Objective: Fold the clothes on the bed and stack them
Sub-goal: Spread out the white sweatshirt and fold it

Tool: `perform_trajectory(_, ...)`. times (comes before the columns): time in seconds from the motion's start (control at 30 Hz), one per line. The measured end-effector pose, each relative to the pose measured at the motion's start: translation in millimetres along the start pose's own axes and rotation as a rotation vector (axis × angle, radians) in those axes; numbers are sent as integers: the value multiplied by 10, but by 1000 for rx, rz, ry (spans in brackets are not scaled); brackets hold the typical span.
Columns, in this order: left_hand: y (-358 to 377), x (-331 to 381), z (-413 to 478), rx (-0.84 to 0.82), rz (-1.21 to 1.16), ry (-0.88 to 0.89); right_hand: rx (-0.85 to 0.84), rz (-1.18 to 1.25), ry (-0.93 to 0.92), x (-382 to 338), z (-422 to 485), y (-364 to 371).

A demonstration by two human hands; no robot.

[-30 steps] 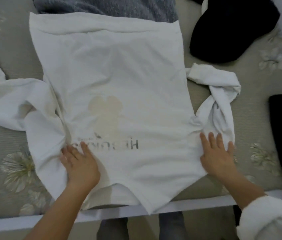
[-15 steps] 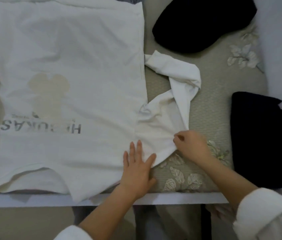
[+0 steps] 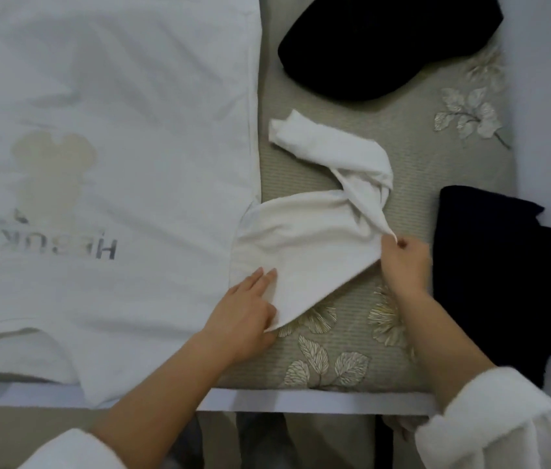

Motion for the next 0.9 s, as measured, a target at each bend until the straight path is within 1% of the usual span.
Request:
perform_trajectory(0.07,-36,27,11,-49,40,-16,-159,-136,75,261,-95,-56)
perform_trajectory(0.1,-48,44,17,-67,54,-27,-206,-184,87,318,-112,-74)
perform_trajectory(0.13,-61,62,27,-72,58,-39,-208,-185,68,303,-86,-95)
perform_trajectory(0.17,-75,85,42,-64,57,-52,-168,-163,-12,221,-45,-110)
perform_trajectory(0.23,-95,149,84,-21,43,-69,-20,-189,-288,-46,35,-116)
perform_trajectory(0.3,-117,219,157,19,25,-79,107,-288,-564,-337,98,-60)
perform_trajectory(0.33,-125,256,197,20,22,-88,114,-387,-650,-450,135,-9)
perform_trajectory(0.37,-131,295,240,10,31,-98,75,-529,-700,-535,180,45)
perform_trajectory(0.43,-143,366,318,-20,85,-114,-41,-822,-704,-612,310,137)
perform_trajectory(0.47,-148,399,352,-34,114,-123,-67,-881,-668,-628,380,148)
perform_trajectory(0.5,-150,429,381,-49,139,-133,-72,-850,-632,-649,437,129)
perform_trajectory(0.53,-148,461,402,-63,160,-142,-72,-731,-591,-655,512,85)
perform_trajectory(0.6,-126,524,435,-82,197,-156,-41,-352,-444,-655,672,-109)
perform_trajectory(0.7,-60,601,491,-57,238,-176,135,415,-53,-486,890,-584)
perform_trajectory(0.73,-35,619,514,-50,245,-187,157,627,91,-350,927,-710)
perform_trajectory(0.77,-9,640,540,-53,262,-199,143,774,237,-190,929,-781)
perform_trajectory(0.83,41,688,581,-71,351,-207,36,871,477,134,867,-780)
perform_trajectory(0.9,72,710,613,-50,418,-209,-82,957,611,377,797,-699)
Point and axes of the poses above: each hand's wrist, its own z-axis towards the middle knuckle, its own y-axis out of the palm, x = y × z, the point moved 1 cm from there along z, towards the middle knuckle, and after that the axes turned 13 degrees about -z, right-handed, at the moved point
